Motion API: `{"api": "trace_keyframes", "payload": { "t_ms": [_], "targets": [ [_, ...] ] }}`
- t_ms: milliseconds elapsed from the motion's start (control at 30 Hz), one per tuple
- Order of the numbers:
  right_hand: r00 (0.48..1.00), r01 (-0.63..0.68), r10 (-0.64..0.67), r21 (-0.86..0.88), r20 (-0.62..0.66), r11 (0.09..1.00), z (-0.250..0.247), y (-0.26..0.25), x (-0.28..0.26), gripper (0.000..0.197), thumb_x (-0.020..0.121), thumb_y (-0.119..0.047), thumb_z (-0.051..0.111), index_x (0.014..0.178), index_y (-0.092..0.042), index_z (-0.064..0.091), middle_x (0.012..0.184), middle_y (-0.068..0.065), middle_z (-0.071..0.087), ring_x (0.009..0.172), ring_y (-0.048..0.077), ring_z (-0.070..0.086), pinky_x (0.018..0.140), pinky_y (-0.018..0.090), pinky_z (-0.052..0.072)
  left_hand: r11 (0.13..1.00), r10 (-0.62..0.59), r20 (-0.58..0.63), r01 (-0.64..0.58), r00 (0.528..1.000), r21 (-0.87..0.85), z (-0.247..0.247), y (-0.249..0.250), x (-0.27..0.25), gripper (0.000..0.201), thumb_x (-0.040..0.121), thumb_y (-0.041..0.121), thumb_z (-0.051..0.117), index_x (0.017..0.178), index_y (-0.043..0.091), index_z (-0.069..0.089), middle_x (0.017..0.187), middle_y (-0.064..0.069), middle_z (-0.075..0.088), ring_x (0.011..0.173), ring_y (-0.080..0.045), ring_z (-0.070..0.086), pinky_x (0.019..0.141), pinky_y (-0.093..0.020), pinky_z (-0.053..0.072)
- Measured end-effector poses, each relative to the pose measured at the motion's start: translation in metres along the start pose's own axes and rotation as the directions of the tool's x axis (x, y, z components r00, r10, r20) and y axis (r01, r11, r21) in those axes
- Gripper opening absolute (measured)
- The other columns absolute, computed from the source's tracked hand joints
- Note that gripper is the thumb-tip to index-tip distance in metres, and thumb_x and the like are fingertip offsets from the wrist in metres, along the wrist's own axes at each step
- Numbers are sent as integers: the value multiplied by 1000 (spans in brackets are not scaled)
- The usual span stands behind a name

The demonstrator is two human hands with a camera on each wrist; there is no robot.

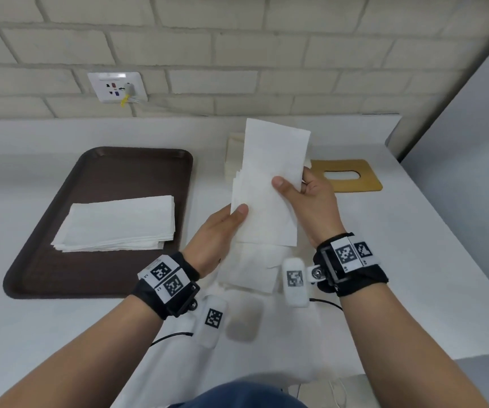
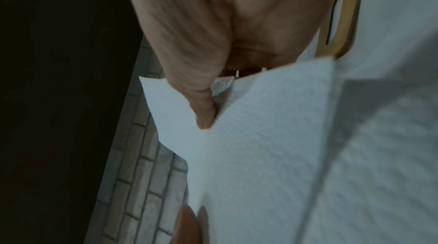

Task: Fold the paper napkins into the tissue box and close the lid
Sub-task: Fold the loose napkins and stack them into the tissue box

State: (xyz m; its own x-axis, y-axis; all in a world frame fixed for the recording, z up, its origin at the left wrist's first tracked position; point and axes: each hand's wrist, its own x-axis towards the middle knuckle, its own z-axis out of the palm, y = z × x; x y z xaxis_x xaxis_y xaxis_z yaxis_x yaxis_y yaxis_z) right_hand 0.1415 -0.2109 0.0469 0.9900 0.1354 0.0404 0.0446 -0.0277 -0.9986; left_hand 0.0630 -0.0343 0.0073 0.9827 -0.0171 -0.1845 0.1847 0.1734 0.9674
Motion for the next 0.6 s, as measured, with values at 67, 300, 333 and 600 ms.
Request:
{"api": "trace_keyframes", "payload": {
  "t_ms": [67,300,333,600],
  "targets": [
    [999,15,-15,-28,-28,1000,-9,0,-1,14,93,-18,74,106,-12,73,101,0,79,91,17,76,82,33,62,997,30,-17,-29,999,65,10,3,-2,34,110,38,45,129,21,67,127,7,74,121,-11,68,108,-33,49],
    [987,-12,31,123,-159,992,-39,10,-2,19,91,-25,78,107,-15,76,105,1,79,99,24,75,92,48,60,998,36,-56,-34,998,46,32,-2,1,38,102,49,51,121,26,74,127,0,74,123,-22,68,115,-51,44],
    [986,-10,30,125,-163,992,-43,11,-2,18,91,-26,77,106,-17,76,106,2,79,101,25,75,94,51,59,999,32,-69,-30,997,28,34,-4,2,37,101,49,52,118,26,75,126,-2,75,122,-23,68,115,-53,44],
    [977,23,16,181,-210,983,-84,-5,-6,18,90,-17,78,108,-18,73,109,-3,78,102,17,75,95,42,58,997,38,-114,-31,993,65,42,-5,12,36,103,50,49,115,25,73,118,-4,78,113,-26,72,109,-56,49]
  ]
}}
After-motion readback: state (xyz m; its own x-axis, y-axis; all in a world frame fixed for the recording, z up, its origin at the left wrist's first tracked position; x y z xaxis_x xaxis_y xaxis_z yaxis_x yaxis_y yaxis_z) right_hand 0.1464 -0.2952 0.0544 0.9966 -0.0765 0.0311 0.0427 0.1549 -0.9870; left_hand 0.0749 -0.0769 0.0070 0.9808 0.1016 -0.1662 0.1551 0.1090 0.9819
